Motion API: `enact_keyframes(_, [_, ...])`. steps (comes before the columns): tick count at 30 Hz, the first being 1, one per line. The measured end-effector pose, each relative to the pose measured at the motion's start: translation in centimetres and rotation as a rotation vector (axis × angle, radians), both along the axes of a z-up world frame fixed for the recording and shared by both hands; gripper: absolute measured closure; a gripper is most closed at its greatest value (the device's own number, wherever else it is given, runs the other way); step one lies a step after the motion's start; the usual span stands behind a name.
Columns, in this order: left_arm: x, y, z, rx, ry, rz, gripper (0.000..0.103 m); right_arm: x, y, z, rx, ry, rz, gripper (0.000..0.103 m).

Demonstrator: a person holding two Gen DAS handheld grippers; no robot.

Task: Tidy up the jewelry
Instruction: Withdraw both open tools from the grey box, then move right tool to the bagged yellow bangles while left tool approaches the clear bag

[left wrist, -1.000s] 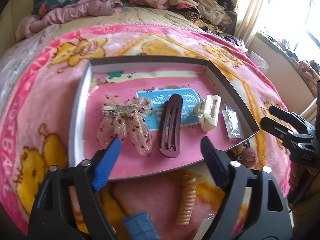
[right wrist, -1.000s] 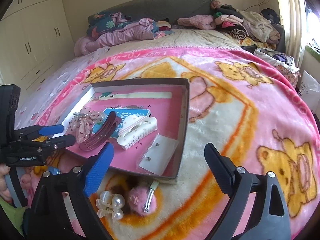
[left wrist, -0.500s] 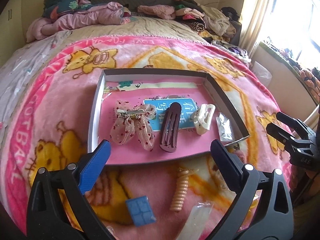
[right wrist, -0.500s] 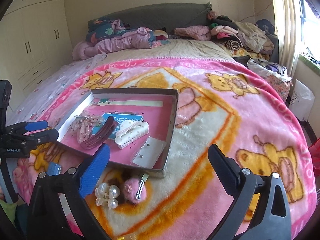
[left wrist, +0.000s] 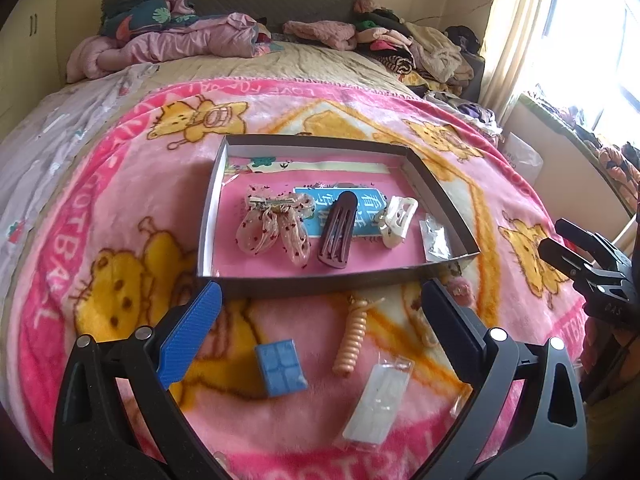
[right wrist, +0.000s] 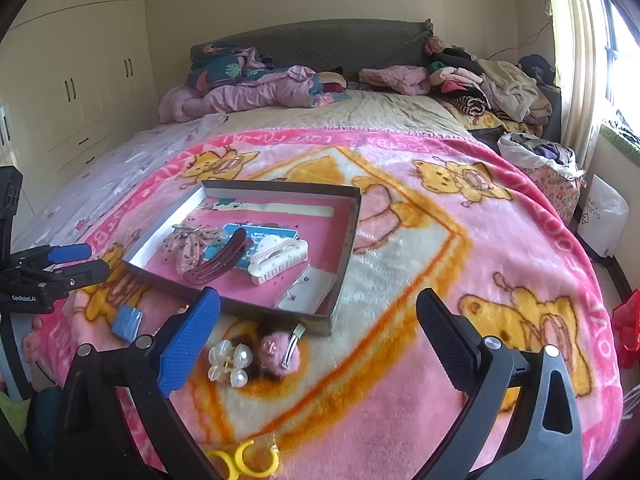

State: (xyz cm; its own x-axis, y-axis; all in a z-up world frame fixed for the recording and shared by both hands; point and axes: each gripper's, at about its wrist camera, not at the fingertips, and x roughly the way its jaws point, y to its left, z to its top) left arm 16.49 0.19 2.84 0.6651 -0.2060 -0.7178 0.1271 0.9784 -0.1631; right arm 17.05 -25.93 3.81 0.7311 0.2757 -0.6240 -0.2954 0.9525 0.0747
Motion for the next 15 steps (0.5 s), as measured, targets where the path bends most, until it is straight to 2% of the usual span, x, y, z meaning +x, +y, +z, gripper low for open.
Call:
enact_keyframes(6, [-1.5,0.7,0.1,-0.025,-0.006,0.007,0.012,-1.2,0.2,0.2,-0.004,-0.004,0.02,0.007])
enact_keyframes(15, [-3.0,0.7,-0.4,-0.007,0.002,0.014,0.012,-2.8,0.8,-0.7,-0.018,0.022,0.057,0.007])
